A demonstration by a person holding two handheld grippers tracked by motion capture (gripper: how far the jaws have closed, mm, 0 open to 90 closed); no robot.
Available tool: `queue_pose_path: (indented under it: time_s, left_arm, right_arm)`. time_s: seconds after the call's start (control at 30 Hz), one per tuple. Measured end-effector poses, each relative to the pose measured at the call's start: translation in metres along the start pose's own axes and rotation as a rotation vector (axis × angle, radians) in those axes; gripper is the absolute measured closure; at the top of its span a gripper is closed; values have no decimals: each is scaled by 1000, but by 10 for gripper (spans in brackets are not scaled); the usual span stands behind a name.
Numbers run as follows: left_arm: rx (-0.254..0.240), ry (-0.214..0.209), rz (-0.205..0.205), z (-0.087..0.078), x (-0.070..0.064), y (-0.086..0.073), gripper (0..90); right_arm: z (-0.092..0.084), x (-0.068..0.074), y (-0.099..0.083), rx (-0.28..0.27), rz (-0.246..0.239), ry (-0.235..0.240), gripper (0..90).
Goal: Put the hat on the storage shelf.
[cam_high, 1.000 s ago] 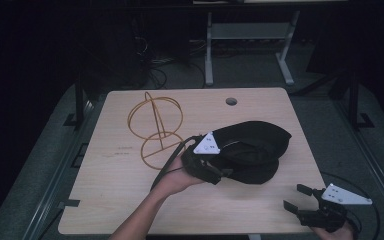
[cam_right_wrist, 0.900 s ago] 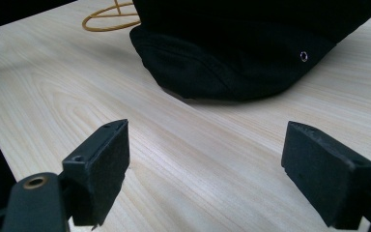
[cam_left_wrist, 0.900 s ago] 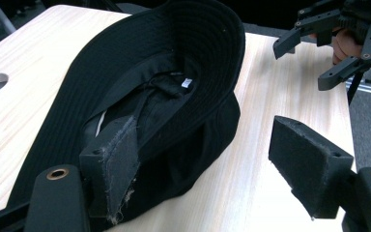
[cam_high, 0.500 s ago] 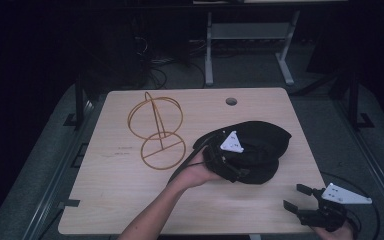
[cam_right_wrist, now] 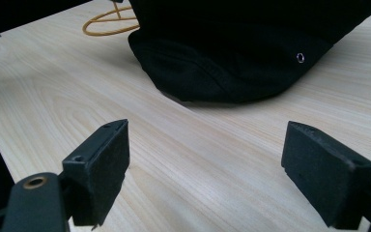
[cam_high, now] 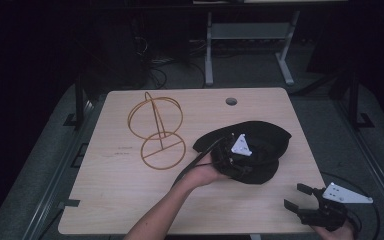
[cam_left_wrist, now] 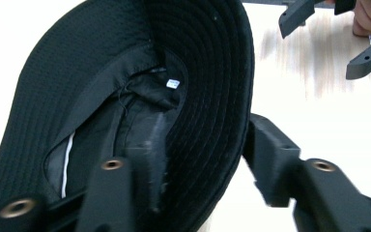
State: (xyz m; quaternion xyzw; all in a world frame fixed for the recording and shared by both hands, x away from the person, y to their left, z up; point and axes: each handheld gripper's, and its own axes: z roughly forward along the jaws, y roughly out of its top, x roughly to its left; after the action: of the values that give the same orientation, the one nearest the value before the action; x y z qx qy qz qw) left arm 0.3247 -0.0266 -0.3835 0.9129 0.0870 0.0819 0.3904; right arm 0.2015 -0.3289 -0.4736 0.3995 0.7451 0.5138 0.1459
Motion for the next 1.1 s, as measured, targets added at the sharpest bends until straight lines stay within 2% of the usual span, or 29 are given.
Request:
queue_pose_path:
  time_s: [0.1,0.23,0.3,0.5,0.57,0.77,0.8,0.9,1.0,1.03,1.1]
  left_arm:
    - [-9,3,2,-1,-1,-2,628]
    - [-48,21,-2,-4,-3,-7,684]
    - [-80,31,2,-8,-5,-11,752]
    - [-131,18,-22,-15,-6,-21,836]
    - [-178,5,-57,-19,-7,-27,845]
    - [-231,-26,-102,-26,-8,-35,853]
    - [-271,-43,-140,-28,-8,-39,854]
    - [-289,-56,-160,-31,-8,-43,854]
    - [-303,-62,-174,-34,-8,-45,855]
    - [-321,-70,-183,-35,-7,-46,855]
    - [-325,-70,-194,-37,-6,-47,856]
  right_arm:
    - [0,0,0,-2,4,1,169]
    - [1,0,0,1,6,2,169]
    - [3,0,0,1,10,3,169]
    - [8,0,3,-12,27,-8,169]
    - [11,1,5,-12,38,-16,169]
    - [18,2,8,-34,73,-18,169]
    - [22,2,11,-47,86,-17,169]
    - [28,2,13,-57,115,-24,169]
    - [33,2,14,-50,130,-31,170]
    - [37,4,15,-38,150,-31,170]
    - [41,5,16,-35,165,-31,172]
